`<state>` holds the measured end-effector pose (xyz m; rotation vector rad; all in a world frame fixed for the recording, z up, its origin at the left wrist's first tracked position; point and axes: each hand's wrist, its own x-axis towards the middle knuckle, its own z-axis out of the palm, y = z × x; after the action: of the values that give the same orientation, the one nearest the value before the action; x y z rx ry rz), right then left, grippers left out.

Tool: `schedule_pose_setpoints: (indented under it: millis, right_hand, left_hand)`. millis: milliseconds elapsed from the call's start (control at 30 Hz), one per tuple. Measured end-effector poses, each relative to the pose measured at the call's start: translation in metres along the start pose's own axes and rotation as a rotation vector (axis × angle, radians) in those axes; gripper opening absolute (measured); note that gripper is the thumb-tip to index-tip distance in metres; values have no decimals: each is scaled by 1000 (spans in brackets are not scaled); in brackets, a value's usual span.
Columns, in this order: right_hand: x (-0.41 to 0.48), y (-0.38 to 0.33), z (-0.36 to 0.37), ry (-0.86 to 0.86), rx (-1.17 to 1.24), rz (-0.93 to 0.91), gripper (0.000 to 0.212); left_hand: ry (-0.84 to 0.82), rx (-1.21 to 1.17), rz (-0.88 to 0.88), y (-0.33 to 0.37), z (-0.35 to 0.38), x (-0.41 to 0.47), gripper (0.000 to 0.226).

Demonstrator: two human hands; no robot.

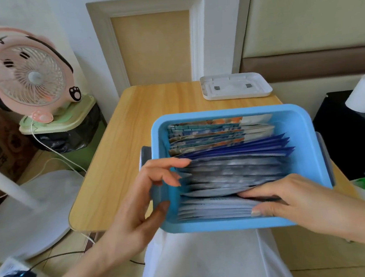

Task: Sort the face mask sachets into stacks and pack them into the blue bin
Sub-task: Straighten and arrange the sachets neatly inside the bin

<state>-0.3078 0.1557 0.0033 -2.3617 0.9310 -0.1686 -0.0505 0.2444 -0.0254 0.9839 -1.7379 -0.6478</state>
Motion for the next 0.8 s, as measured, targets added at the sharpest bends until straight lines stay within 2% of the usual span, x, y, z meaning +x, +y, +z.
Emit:
schedule_pose_setpoints:
  millis: [67,133,267,400,467,567,700,800]
  right_hand:
    - [-3,-2,0,92,-71,-1,36]
    - [-7,-2,3,27,-82,-30,32]
    - [-5,1,2,32,-30,-40,22]
    - [-1,-1,-2,-14,28,-92,30]
    - [4,2,-4,-5,73,-60,28]
    - [7,3,-6,-20,123,-10,30]
    - [5,-3,-7,-13,125,-25,22]
    - [1,-4,-3,65,16,-18,15]
  left_hand:
    - [4,7,-12,2,1,-1,53]
    - [14,9,-2,2,2,-2,54]
    - [59,-50,26,-2,3,-2,52]
    - [282,-269,-58,-5,-5,4,31]
    - [362,-117,-44,-6,-8,9,30]
    - [334,156,-16,-12,-5,17,51]
    - [349,110,-170,-11,-12,43,54]
    - [252,199,-319,-12,-20,70,45]
